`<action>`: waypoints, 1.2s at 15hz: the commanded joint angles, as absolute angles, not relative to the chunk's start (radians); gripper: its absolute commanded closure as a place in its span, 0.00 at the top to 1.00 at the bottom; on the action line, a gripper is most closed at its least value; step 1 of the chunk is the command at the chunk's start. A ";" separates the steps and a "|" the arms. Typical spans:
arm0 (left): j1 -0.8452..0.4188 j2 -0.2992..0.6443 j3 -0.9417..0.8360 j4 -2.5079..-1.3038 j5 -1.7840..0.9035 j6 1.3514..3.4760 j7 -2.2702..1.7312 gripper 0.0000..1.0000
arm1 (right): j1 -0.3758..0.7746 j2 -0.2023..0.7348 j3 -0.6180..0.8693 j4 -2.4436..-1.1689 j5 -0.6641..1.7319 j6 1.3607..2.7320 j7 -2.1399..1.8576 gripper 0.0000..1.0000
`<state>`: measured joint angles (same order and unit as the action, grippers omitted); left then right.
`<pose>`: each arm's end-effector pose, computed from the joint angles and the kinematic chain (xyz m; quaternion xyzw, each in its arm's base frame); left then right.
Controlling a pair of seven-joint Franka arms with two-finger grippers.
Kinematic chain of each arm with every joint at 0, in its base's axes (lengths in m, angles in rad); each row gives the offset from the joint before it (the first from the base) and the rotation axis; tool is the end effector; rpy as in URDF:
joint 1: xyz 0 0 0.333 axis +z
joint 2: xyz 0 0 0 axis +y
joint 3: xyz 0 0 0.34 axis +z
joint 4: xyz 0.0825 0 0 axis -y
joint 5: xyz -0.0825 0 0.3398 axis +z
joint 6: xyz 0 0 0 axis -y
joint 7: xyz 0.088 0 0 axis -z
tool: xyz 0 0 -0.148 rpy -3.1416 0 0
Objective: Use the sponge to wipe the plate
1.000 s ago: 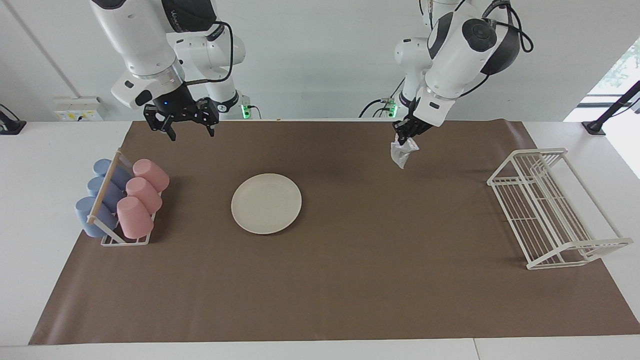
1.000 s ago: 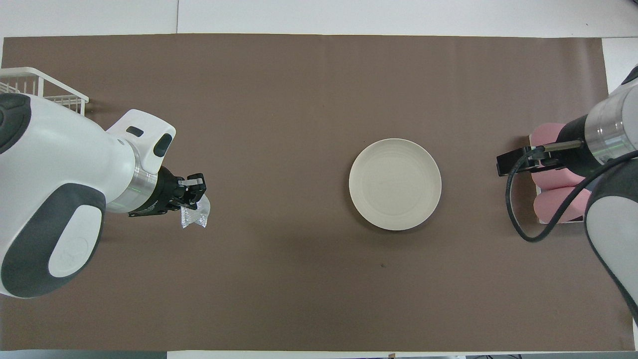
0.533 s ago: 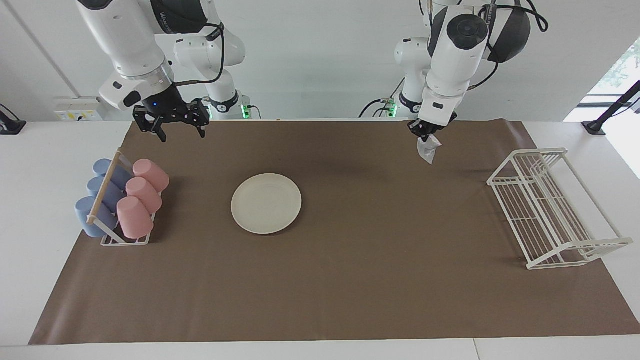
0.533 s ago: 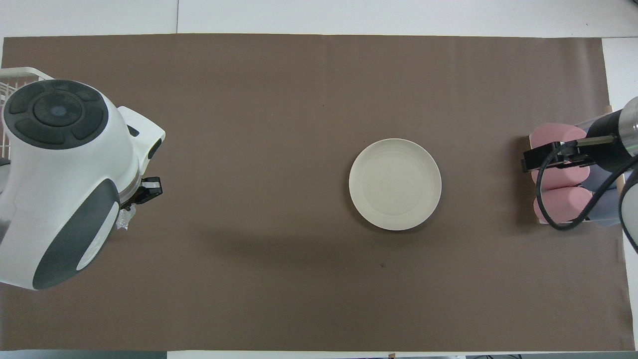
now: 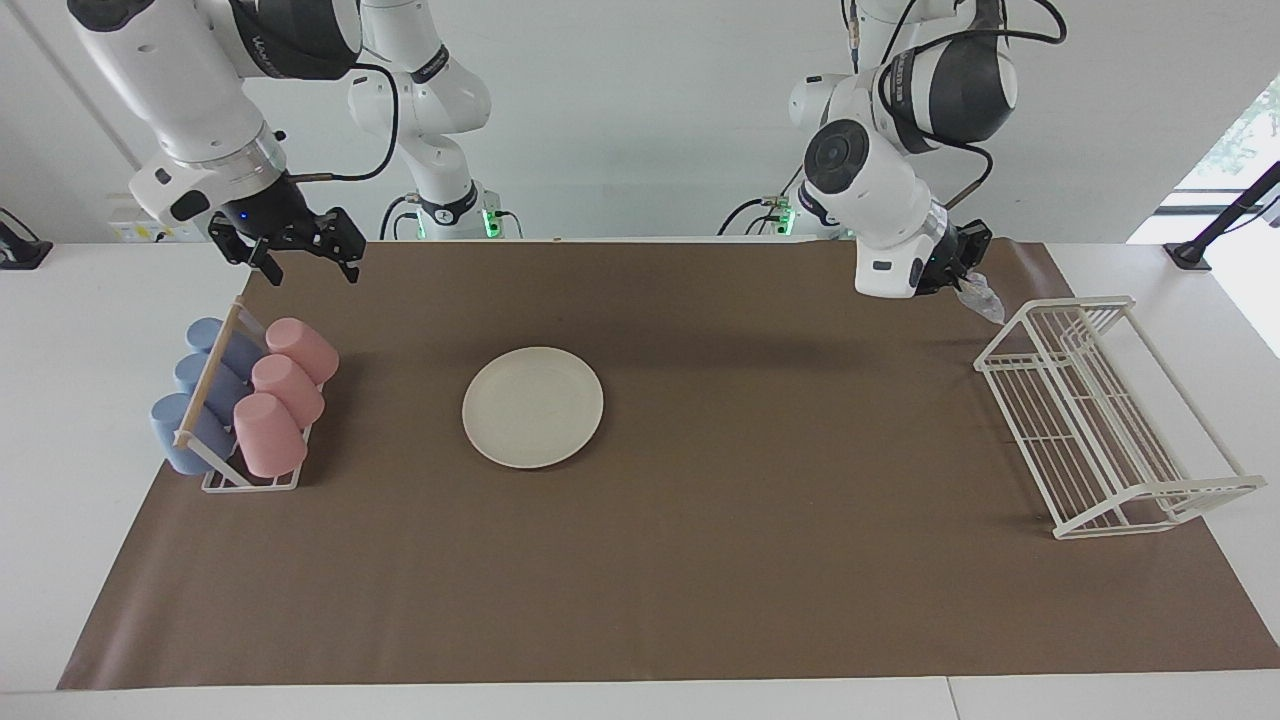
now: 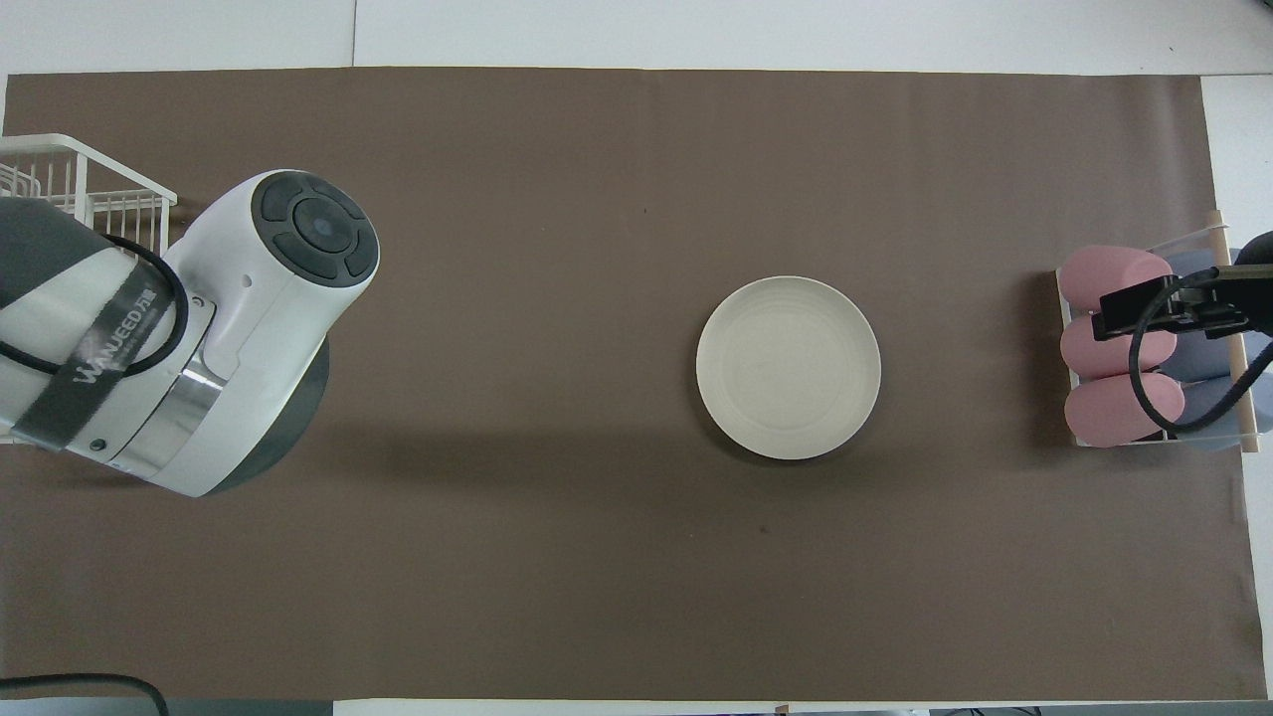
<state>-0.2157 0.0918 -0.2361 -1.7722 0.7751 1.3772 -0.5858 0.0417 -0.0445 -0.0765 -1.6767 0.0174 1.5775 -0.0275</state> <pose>0.4867 -0.1052 0.5159 -0.9022 -0.0402 0.0104 0.4294 0.4911 -0.0154 0.5852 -0.9996 0.0039 0.0271 0.0112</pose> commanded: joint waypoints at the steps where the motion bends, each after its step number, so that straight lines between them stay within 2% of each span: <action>1: -0.189 0.133 -0.227 -1.744 0.892 1.362 -0.429 0.00 | 0.026 -0.041 -0.066 -1.666 0.018 1.575 -0.046 1.00; 4: -0.172 0.196 -0.227 -1.732 0.975 1.367 -0.388 0.00 | 0.026 -0.040 -0.066 -1.664 0.012 1.577 -0.041 1.00; 9: -0.152 0.389 -0.224 -1.619 1.138 1.329 -0.385 0.00 | 0.028 -0.037 -0.066 -1.651 0.005 1.580 -0.043 1.00; 11: -0.126 0.435 -0.224 -1.579 1.176 1.331 -0.379 0.00 | 0.028 -0.032 -0.064 -1.634 0.003 1.583 -0.041 1.00; 18: -0.060 0.453 -0.227 -1.608 1.164 1.414 -0.388 0.00 | 0.029 -0.034 -0.064 -1.640 0.003 1.578 -0.037 1.00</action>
